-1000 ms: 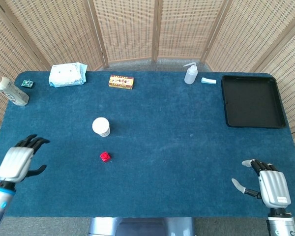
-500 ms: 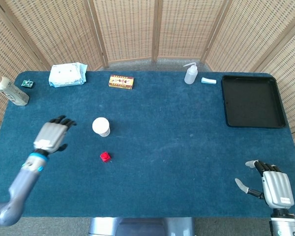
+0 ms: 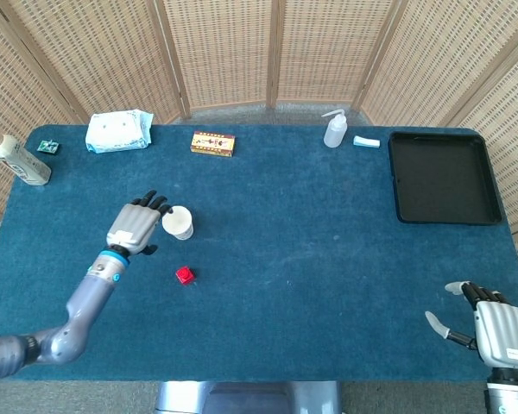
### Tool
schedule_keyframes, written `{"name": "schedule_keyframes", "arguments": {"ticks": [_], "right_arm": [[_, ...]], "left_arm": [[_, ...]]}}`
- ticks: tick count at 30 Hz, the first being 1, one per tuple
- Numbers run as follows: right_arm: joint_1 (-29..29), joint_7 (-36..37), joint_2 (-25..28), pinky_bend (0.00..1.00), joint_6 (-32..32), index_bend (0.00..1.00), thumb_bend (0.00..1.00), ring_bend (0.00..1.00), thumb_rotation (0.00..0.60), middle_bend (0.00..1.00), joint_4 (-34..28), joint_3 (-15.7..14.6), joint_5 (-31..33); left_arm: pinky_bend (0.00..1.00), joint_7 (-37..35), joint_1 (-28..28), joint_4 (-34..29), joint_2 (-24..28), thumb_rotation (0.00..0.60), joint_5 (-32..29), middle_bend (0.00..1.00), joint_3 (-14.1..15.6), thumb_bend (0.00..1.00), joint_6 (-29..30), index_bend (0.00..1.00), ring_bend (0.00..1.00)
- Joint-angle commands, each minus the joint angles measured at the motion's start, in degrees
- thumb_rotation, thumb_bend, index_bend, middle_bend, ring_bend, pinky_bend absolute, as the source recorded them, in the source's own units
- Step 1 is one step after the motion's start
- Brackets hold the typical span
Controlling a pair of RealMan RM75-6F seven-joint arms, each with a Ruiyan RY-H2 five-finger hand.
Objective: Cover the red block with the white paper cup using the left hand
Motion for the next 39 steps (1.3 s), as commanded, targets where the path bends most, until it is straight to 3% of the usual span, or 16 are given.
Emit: {"name": "schedule_keyframes", "arguments": {"ticks": [1,18,26,36,39], "right_arm": [[0.0,0.1,0.1,0.38,-0.2,0.36,0.28,0.42,0.143,0.41,0.1,0.0,0.1],[-0.5,-0.5,0.0,0.38,0.3,0.36,0.27,0.42,0.144,0.41,0.0,0.6,1.3],[-0.6,-0.7,-0.5,0.38,0.5,0.36,0.27,0.43,0.141,0.41,0.4,0.7,1.4],[-0.6,-1.0,-1.2,0.38,0.5,0.37,0.27,0.43,0.145,0.42,0.7,0.9,1.1],[-0.6,-1.1,-1.2,0.38,0.6,0.37,0.27,0.43,0.144,0.42,0.6,0.9,1.0]], "left_arm": [[0.21,0.8,-2.3,2.5,-2.4,0.572,-2.8,0.14,-0.1,0.21,0.1,0.23,0.03],[0.21,-1.9,-8.4,11.2,-8.2,0.577,-9.3,0.13,0.3,0.21,-3.9,0.23,0.02],[0.21,-3.1,-9.1,13.5,-9.8,0.571,-8.9,0.13,1.4,0.21,-2.8,0.24,0.02],[0.21,-4.4,-8.5,14.3,-10.3,0.6,-7.2,0.13,2.3,0.26,-0.2,0.44,0.02],[0.21,-5.8,-8.0,13.9,-10.2,0.6,-6.7,0.13,1.9,0.26,0.3,0.45,0.02]]}}
